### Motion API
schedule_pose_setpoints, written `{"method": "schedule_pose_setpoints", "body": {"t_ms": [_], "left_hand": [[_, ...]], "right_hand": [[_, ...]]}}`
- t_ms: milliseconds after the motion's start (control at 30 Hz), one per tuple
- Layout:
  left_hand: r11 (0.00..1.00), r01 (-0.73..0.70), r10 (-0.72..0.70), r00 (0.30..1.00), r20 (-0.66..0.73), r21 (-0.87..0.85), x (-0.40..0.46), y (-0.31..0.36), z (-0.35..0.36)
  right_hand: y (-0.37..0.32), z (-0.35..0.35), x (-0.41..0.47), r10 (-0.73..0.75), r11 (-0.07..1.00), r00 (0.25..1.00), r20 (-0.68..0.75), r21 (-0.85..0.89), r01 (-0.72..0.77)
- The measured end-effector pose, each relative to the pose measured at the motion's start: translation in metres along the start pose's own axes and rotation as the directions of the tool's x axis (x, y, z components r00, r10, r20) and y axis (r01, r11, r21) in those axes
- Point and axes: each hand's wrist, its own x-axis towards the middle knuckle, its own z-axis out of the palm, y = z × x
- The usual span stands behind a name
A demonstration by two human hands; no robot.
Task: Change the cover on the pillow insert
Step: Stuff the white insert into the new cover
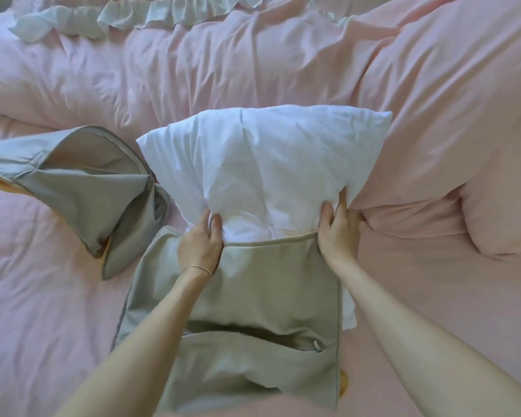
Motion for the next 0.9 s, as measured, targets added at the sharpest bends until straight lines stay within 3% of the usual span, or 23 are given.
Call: {"method": "schedule_pose_setpoints", "body": {"t_ms": [167, 367, 500, 600, 667, 733, 800, 900], "left_hand": [[0.994, -0.074, 0.056, 0.976, -0.212, -0.08, -0.038, 0.007, -0.027], [0.98, -0.123, 0.098, 0.982, -0.163, -0.156, -0.101, 0.018, -0.072], [0.994, -0.103, 0.104, 0.994, 0.027, -0.042, -0.143, 0.004, -0.068], [0.99, -0.113, 0.082, 0.945, 0.318, 0.08, -0.158, -0.032, -0.049], [0.974, -0.178, 0.089, 0.867, 0.491, 0.138, -0.167, -0.059, -0.033], [0.955, -0.261, 0.144, 0.819, 0.556, 0.137, -0.18, -0.076, -0.024], [0.941, -0.331, 0.269, 0.86, 0.434, 0.073, -0.192, -0.086, -0.019], [0.871, -0.487, 0.476, 0.869, 0.137, 0.062, -0.211, -0.102, -0.017]], "right_hand": [[0.002, -0.024, -0.024, -0.208, 0.977, 0.962, -0.175, 0.009, 0.213], [0.004, -0.089, -0.065, -0.235, 0.968, 0.962, -0.142, -0.126, 0.218], [0.025, -0.114, -0.097, -0.099, 0.954, 0.994, -0.038, -0.289, 0.083], [0.052, -0.104, -0.121, 0.039, 0.893, 0.99, 0.135, -0.45, 0.026], [0.066, -0.086, -0.143, 0.034, 0.867, 0.956, 0.293, -0.484, 0.117], [0.075, -0.063, -0.168, -0.027, 0.833, 0.903, 0.428, -0.491, 0.257], [0.08, -0.048, -0.188, -0.1, 0.848, 0.897, 0.43, -0.434, 0.302], [0.085, -0.043, -0.209, -0.418, 0.826, 0.854, 0.31, -0.262, 0.499]]}}
